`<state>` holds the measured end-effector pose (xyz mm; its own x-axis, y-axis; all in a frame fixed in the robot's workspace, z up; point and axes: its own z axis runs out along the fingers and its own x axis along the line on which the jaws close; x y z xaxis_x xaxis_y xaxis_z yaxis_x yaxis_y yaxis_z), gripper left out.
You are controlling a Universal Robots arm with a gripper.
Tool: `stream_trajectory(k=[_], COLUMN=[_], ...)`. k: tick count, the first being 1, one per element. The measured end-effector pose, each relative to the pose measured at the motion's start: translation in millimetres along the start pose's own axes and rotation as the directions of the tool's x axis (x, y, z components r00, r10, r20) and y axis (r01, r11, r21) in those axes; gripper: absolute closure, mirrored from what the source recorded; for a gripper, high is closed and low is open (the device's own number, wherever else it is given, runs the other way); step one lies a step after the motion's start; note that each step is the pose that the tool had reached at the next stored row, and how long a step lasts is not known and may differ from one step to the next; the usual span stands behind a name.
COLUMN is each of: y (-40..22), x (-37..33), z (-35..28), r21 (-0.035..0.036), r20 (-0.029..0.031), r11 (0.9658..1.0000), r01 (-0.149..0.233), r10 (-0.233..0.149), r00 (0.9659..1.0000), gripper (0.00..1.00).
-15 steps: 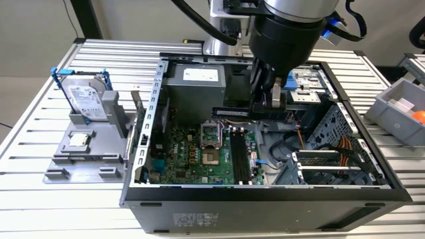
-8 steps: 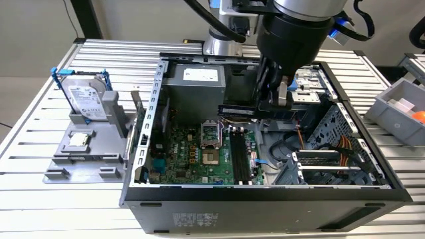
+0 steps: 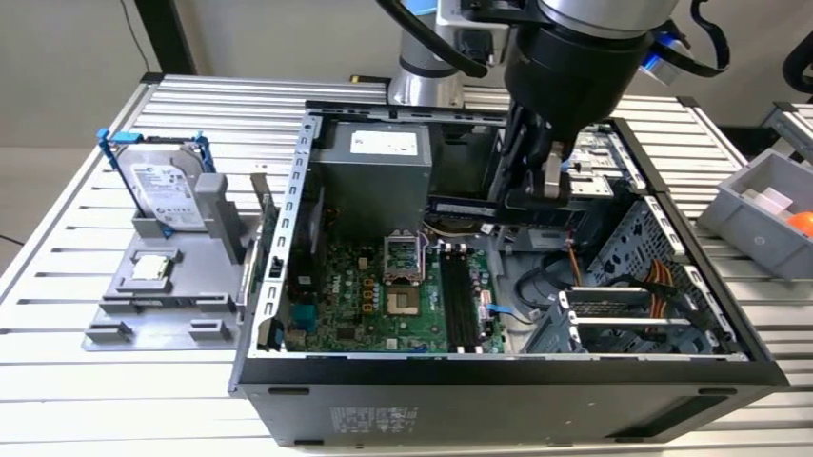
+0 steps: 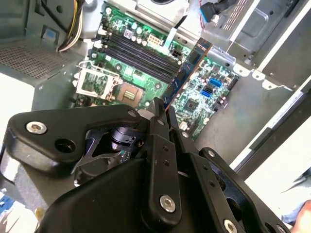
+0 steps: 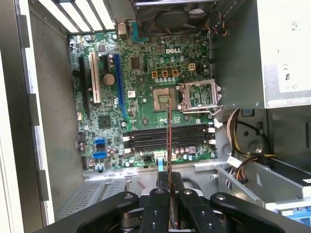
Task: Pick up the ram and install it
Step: 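Pick up the ram and move it above insertion slot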
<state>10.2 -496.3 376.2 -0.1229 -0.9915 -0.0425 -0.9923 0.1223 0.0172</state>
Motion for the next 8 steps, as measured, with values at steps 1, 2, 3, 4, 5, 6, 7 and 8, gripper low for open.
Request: stream_trajectory(k=[1,2,3,4,5,6,7,8], y=[-0.1,-0.1,-0.1,-0.2,-0.2,-0.2,-0.2,-0.2], x=[-0.4,-0.5,-0.5,-0.5,-0.5,-0.5,-0.5,-0.5], z=[0.1,0.0,0.0,0.1,0.0,0.0,0.0,0.0], r21=[0.0,0.0,0.0,0.0,0.0,0.0001,0.0,0.0001], r20=[0.0002,0.0001,0.0001,0.0001,0.0001,0.0,0.0,0.0001], r11=[1.0,1.0,1.0,1.0,1.0,1.0,1.0,1.0], r01=[0.0,0.0,0.0,0.0,0.0,0.0,0.0,0.0], r10=[0.0,0.0,0.0,0.0,0.0,0.0,0.0,0.0], r00=[1.0,1.0,1.0,1.0,1.0,1.0,1.0,1.0], gripper=[1.0,1.0,1.0,1.0,1.0,1.0,1.0,1.0])
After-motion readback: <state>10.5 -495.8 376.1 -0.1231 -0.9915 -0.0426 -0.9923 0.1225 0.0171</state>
